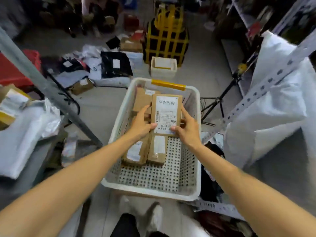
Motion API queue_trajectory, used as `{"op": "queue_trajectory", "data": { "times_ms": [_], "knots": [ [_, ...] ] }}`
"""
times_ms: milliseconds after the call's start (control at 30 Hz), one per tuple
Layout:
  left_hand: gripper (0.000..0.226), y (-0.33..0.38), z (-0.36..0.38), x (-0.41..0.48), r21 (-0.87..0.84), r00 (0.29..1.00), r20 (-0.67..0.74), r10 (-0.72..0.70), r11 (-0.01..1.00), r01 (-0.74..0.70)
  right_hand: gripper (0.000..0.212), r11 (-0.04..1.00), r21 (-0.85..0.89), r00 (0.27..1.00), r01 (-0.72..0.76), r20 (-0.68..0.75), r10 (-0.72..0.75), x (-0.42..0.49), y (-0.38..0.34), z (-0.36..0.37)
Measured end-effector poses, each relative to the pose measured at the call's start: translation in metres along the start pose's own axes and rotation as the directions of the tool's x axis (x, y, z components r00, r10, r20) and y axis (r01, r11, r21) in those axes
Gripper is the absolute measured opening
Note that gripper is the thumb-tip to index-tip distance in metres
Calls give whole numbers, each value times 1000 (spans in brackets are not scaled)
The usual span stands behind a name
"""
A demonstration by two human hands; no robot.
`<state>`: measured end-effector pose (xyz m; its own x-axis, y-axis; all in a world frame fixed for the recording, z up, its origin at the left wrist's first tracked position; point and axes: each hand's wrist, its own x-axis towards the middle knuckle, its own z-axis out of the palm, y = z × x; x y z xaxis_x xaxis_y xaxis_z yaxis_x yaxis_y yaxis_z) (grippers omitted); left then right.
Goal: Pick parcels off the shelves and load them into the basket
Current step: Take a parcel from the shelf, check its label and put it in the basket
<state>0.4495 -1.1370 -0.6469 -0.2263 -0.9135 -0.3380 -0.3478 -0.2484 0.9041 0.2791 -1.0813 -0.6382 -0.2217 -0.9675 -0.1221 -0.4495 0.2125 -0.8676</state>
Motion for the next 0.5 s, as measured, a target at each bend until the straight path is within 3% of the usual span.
{"op": "queue_trajectory", "data": {
  "times_ms": [267, 433, 500],
  "knots": [
    [79, -106, 47, 54, 79, 951, 219, -219, 975, 207, 87, 944, -13, 944, -330, -34, 329, 4, 110, 62],
    [76, -169, 85, 85, 62, 936, 250, -247, 969, 239, 70, 819, -27, 808, -573, -186, 559, 20, 185, 96],
    [74, -189, 103, 98, 57, 930, 250, -271, 962, 265, 63, 789, -60, 777, -612, -232, 585, 28, 203, 97]
  ]
}}
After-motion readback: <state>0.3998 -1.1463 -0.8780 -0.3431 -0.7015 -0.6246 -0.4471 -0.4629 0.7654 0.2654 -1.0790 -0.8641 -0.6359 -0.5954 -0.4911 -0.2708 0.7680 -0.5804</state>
